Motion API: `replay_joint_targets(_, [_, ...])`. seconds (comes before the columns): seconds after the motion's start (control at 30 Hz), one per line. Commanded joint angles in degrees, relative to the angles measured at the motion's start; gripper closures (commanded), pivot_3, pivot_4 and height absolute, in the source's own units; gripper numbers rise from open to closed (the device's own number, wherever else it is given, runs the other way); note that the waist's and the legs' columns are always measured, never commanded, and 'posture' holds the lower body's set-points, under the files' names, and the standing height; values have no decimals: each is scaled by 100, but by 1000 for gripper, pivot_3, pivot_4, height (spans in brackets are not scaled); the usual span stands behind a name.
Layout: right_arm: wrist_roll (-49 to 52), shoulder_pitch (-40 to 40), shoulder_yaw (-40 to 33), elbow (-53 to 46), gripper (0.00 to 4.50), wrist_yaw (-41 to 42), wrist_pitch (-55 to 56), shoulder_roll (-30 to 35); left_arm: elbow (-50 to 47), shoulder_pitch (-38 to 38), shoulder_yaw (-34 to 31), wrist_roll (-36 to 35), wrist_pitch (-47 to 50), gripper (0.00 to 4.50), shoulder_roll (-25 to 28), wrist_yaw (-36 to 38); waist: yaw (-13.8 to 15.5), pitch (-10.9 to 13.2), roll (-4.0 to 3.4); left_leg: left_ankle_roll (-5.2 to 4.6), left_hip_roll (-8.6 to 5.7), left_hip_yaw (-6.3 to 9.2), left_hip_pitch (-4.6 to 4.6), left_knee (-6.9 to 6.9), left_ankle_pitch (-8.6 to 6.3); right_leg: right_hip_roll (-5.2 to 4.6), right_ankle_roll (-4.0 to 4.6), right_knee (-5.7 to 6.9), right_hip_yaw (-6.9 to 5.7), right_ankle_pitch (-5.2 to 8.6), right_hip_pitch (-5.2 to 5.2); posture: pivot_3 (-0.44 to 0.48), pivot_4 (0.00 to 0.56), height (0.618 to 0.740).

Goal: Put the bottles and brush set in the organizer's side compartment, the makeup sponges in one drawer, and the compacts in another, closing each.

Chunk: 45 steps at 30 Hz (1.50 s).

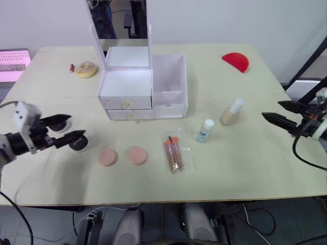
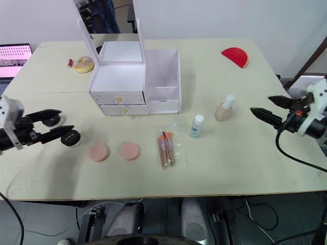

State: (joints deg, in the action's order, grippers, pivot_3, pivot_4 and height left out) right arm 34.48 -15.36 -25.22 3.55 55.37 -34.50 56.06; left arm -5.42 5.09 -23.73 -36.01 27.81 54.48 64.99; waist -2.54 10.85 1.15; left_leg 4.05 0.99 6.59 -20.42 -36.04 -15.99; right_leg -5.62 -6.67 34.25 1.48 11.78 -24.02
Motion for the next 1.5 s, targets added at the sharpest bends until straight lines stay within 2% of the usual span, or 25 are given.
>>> replay_joint_targets(0.03, [-8, -359, 247, -248, 0, -187, -213, -12, -1269, -72, -39, -686, 623, 35, 239, 97, 3, 0, 0, 0, 0, 0, -1, -1, 0, 0, 0, 0, 0, 1, 0, 0, 150, 739])
replay_joint_targets(0.17, [-151, -843, 716, -157, 0, -516, -444, -253, -2040, 290, 208, -1132, 1137, 35, 243, -264, 4, 0, 0, 0, 0, 0, 1, -8, 0, 0, -7, 0, 0, 6, 4, 0, 150, 739])
replay_joint_targets(0.37, [-439, -1134, 1017, 113, 0, -964, -570, -598, -2444, 1234, 621, -1544, 1750, 35, 93, -1044, 22, 1, 0, -2, -1, 2, 0, -11, 1, 1, 5, -2, 0, -3, 10, 0, 150, 739])
replay_joint_targets(0.47, [-555, -1217, 1116, 254, 0, -1092, -542, -751, -2627, 1513, 782, -1716, 2098, 35, 194, -1292, 15, 1, 0, -2, -2, 3, -4, -9, 1, 1, -2, -5, 0, 1, 9, 0, 150, 739])
replay_joint_targets(0.63, [-750, -1280, 1213, 571, 0, -1167, -348, -939, -2748, 1673, 779, -2275, 2755, 35, 429, -1486, 0, 3, -4, -3, -1, 3, -1, -5, 0, 3, -4, -5, 1, 3, 7, 0, 150, 739])
replay_joint_targets(1.2, [-986, -1651, 1219, 1315, 0, -1205, 127, -1328, -2887, 1629, 713, -2257, 2649, 35, 416, -1782, 3, 3, -4, -3, -2, 3, -2, -10, 1, 3, -2, -4, 2, 3, 9, 0, 150, 739])
replay_joint_targets(1.23, [-985, -1675, 1206, 1344, 570, -1214, 149, -1344, -2894, 1615, 705, -2262, 2649, 0, 418, -1791, 3, 3, -4, -3, -2, 3, -2, -10, 1, 3, -2, -4, 2, 3, 9, 0, 150, 739])
replay_joint_targets(1.27, [-980, -1695, 1194, 1358, 789, -1219, 156, -1356, -2902, 1596, 692, -2259, 2647, 0, 429, -1789, 3, 3, -4, -3, -2, 3, -2, -10, 1, 3, -2, -4, 2, 2, 9, 0, 150, 739])
replay_joint_targets(1.3, [-980, -1705, 1192, 1363, 1233, -1215, 156, -1361, -2905, 1583, 683, -2255, 2645, 0, 439, -1785, 3, 3, -4, -3, -2, 3, -2, -10, 1, 3, -2, -4, 1, 2, 9, 0, 150, 739])
replay_joint_targets(1.43, [-978, -1708, 1196, 1357, 3256, -1194, 141, -1369, -2894, 1577, 645, -2262, 2647, 0, 454, -1790, 4, 3, -4, -3, -2, 3, -2, -9, 1, 3, -2, -4, 2, 3, 9, 0, 150, 739])
replay_joint_targets(1.47, [-984, -1708, 1206, 1352, 3649, -1185, 139, -1366, -2893, 1576, 640, -2264, 2647, 0, 454, -1789, 5, 3, -4, -3, -2, 3, -2, -9, 1, 3, -2, -4, 2, 3, 9, 0, 150, 739])
replay_joint_targets(1.5, [-984, -1713, 1205, 1342, 3647, -1181, 140, -1370, -2886, 1579, 641, -2264, 2648, 0, 449, -1795, 5, 3, -4, -3, -2, 3, -2, -9, 1, 3, -2, -4, 2, 3, 9, 0, 150, 739])
